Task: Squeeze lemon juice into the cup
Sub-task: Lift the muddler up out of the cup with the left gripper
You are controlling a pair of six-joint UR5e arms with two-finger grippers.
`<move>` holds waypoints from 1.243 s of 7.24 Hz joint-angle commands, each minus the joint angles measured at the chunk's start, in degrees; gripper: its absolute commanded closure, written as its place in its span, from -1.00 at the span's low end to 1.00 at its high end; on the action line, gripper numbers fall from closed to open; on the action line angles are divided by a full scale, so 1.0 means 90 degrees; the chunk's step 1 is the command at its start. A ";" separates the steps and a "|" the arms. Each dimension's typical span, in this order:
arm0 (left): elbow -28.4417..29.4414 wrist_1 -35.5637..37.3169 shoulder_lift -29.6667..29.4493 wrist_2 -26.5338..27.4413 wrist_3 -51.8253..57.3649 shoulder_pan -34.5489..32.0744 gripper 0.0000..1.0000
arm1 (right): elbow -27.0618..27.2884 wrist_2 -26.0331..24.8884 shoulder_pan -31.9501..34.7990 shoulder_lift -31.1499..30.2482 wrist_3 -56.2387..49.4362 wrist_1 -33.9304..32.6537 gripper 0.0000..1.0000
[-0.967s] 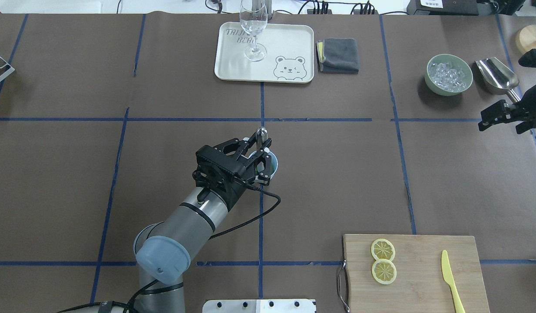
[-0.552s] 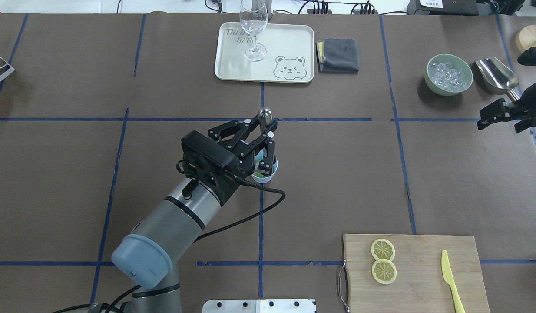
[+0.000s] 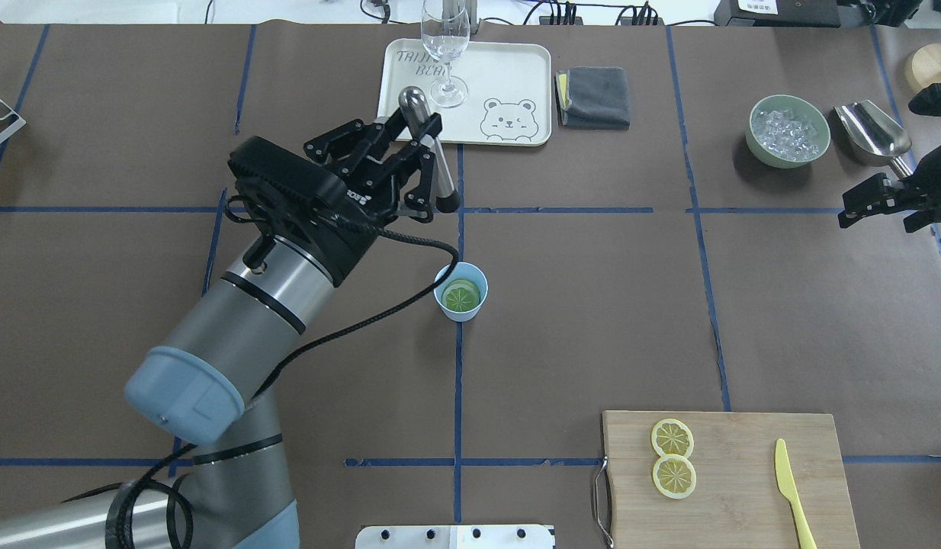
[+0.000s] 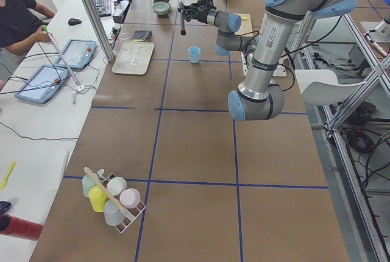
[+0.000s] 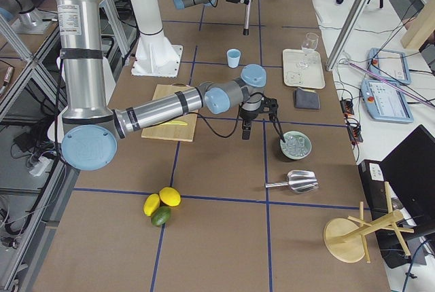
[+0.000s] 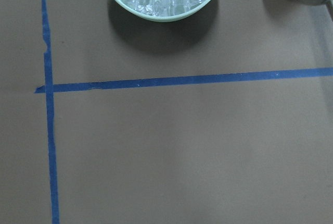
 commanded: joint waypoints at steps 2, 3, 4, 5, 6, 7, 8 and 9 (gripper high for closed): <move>0.0004 0.1428 0.0444 -0.0098 -0.0090 -0.0511 1.00 | 0.0000 0.0000 0.0000 -0.0024 0.0035 0.0000 -1.00; 0.0004 0.1989 0.0541 -0.0562 -0.0099 -0.0715 1.00 | 0.0000 0.0000 0.0000 -0.0024 0.0045 0.0000 -1.00; -0.0006 0.2081 0.0745 -0.0799 -0.0109 -0.0939 1.00 | 0.0019 0.0000 0.0000 -0.0024 0.0064 0.0000 -1.00; 0.0004 0.2537 0.0892 -0.1411 -0.0109 -0.1270 1.00 | 0.0019 0.0000 0.0000 -0.0014 0.0084 0.0000 -1.00; -0.0015 0.3402 0.0952 -0.2567 -0.0109 -0.1815 1.00 | 0.0029 0.0000 0.0000 -0.0014 0.0084 0.0000 -1.00; -0.0093 0.4039 0.0962 -0.3516 -0.0129 -0.2207 1.00 | 0.0068 0.0000 0.0000 -0.0014 0.0084 0.0000 -1.00; -0.0094 0.4673 0.0962 -0.4831 -0.0970 -0.2695 1.00 | 0.0058 0.0000 0.0000 -0.0014 0.0074 0.0000 -1.00; -0.0229 0.4950 0.1243 -0.6082 -0.1684 -0.2990 1.00 | 0.0068 0.0010 0.0010 -0.0024 0.0064 0.0019 -1.00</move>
